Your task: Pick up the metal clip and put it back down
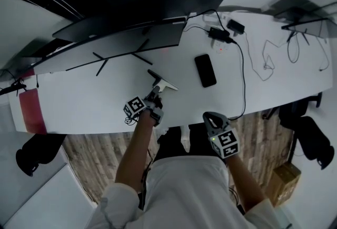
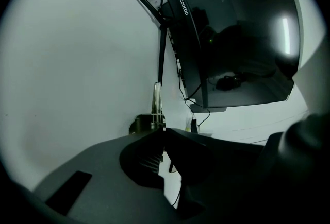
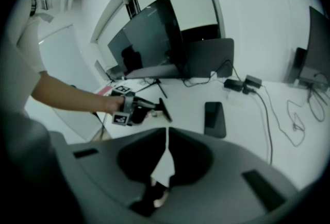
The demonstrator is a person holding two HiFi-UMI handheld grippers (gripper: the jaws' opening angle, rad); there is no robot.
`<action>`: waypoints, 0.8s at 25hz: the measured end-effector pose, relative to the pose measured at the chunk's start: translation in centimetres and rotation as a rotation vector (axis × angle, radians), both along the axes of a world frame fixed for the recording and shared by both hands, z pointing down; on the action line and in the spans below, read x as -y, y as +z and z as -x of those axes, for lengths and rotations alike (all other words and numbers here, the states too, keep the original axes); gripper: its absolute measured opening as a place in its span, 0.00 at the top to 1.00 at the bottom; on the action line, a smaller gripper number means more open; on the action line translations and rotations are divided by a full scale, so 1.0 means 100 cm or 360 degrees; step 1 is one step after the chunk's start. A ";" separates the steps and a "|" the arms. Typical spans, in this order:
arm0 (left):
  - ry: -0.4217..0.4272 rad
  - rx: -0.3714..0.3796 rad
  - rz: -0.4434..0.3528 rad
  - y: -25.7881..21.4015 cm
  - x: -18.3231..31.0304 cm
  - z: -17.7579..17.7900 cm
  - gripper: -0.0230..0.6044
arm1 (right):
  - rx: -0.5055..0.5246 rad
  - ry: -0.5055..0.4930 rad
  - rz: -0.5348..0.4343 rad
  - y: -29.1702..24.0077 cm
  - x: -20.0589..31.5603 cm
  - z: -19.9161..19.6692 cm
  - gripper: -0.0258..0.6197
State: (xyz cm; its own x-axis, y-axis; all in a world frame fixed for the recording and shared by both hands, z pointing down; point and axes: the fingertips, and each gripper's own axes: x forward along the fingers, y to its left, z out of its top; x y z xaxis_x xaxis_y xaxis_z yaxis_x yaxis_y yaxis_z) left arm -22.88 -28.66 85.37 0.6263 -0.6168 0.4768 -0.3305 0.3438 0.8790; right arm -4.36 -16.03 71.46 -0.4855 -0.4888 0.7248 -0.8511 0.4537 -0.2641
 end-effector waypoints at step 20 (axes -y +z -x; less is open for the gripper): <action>0.0001 -0.0029 -0.0099 -0.069 -0.036 -0.013 0.91 | 0.0003 -0.0065 -0.0126 -0.028 -0.009 -0.018 0.91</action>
